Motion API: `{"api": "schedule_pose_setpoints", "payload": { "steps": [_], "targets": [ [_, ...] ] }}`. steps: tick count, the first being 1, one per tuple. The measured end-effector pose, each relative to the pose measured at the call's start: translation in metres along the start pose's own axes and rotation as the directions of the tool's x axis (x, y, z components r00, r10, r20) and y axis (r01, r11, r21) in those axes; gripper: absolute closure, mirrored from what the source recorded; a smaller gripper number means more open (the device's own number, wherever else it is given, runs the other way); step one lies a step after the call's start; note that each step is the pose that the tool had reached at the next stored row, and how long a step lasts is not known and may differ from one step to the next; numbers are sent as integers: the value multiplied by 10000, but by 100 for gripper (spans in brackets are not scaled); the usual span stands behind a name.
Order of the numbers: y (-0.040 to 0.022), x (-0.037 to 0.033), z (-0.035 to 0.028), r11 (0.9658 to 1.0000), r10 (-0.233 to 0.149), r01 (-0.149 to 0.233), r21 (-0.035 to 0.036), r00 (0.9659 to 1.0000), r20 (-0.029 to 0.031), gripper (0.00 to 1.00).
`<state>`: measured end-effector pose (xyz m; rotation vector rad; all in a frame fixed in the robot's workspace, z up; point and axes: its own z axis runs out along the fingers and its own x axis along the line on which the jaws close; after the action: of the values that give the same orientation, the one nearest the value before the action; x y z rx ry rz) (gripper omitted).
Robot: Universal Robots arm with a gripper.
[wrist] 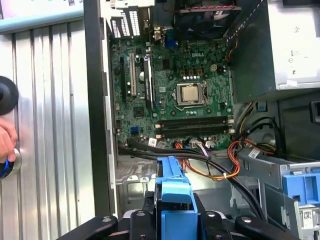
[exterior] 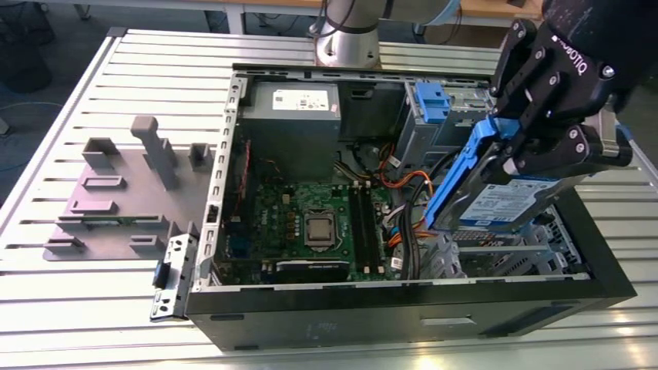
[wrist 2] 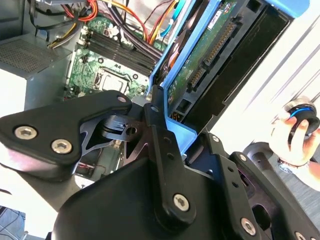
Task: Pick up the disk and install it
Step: 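Insert the disk into the insertion slot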
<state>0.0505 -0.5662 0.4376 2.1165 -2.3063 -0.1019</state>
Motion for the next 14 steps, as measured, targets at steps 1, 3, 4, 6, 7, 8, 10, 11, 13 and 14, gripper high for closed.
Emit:
{"api": "schedule_pose_setpoints", "payload": {
  "steps": [1, 3, 4, 6, 7, 8, 10, 11, 13, 14],
  "targets": [
    [16, 3, 2, 10000, 0, 0, 0, 10000, -1, 63],
    [41, 14, 8, 10000, 1, -1, 0, 10000, 4, 63],
    [44, 25, 8, 10000, 1, -1, 0, 10000, 3, 63],
    [41, 60, 7, 10000, -1, 1, 0, 10000, 0, 63],
    [40, 78, 8, 10000, -2, 2, 0, 10000, 1, 63],
    [39, 90, 8, 10000, -5, 5, 0, 10000, 0, 63],
    [35, 96, 11, 10000, -35, 35, -1, 10000, -3, 63],
    [31, 96, 12, 10000, -55, 55, -2, 10000, -9, 63],
    [12, 96, 16, 9999, -108, 108, -3, 9999, -13, 63],
    [0, 94, 17, 9999, -137, 137, -5, 9999, -15, 63]
  ]
}}
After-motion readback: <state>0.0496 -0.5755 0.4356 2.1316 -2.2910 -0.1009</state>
